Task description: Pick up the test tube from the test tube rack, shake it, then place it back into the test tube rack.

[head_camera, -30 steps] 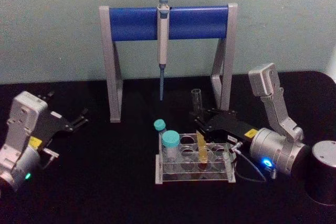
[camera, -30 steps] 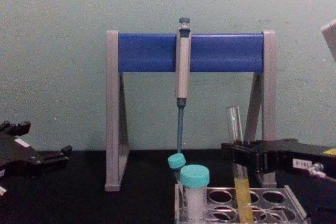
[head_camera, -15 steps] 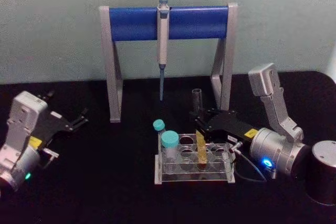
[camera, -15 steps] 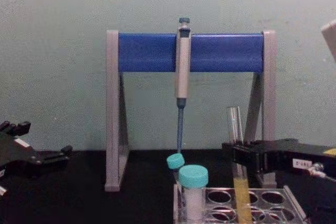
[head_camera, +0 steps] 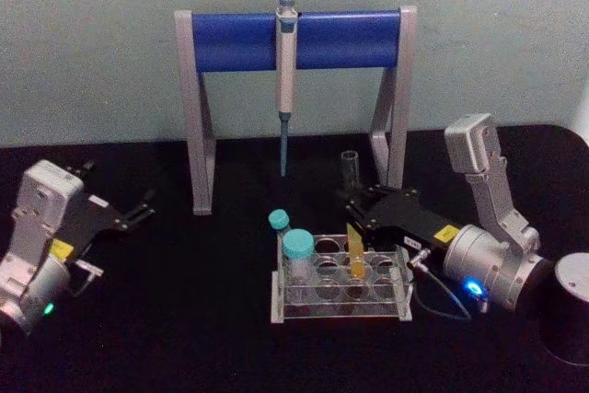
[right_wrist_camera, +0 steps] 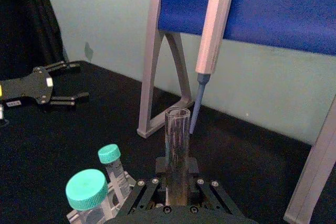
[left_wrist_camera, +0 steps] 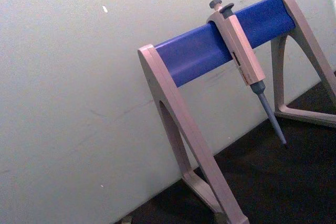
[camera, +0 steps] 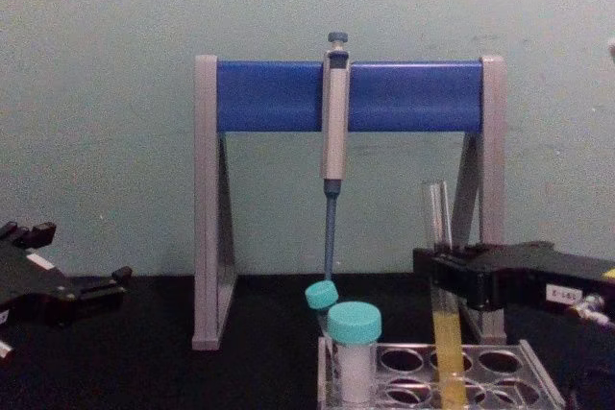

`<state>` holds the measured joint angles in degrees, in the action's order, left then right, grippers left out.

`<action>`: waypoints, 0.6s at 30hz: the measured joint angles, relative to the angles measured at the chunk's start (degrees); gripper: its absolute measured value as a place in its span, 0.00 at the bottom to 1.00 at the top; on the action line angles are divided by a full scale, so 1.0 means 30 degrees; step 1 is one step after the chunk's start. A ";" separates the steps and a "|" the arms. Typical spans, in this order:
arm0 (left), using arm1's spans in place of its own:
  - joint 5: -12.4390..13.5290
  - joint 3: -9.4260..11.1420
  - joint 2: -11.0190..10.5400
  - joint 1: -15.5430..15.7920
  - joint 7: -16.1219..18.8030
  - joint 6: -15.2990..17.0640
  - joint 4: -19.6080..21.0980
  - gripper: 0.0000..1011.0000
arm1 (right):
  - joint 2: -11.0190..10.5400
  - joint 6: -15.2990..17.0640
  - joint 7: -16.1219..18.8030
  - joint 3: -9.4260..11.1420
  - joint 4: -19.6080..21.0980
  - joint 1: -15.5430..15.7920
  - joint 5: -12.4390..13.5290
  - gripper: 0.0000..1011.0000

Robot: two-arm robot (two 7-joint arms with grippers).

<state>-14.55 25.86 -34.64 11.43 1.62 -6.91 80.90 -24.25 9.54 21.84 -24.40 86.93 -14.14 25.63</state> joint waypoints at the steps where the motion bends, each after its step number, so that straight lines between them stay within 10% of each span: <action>1: 0.0000 0.0000 0.0000 0.0000 0.0000 -0.0001 0.0000 1.00 | -0.0012 -0.0149 0.0029 0.0048 0.0048 0.0065 -0.0021 0.22; 18: 0.0000 0.0000 -0.0001 0.0000 0.0000 0.0000 0.0000 1.00 | -0.0208 -0.3540 0.0961 0.1346 0.1233 0.1445 0.0342 0.22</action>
<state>-14.55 25.86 -34.65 11.43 1.62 -6.91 80.90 -24.87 -1.08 24.72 -20.36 90.62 -9.81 26.66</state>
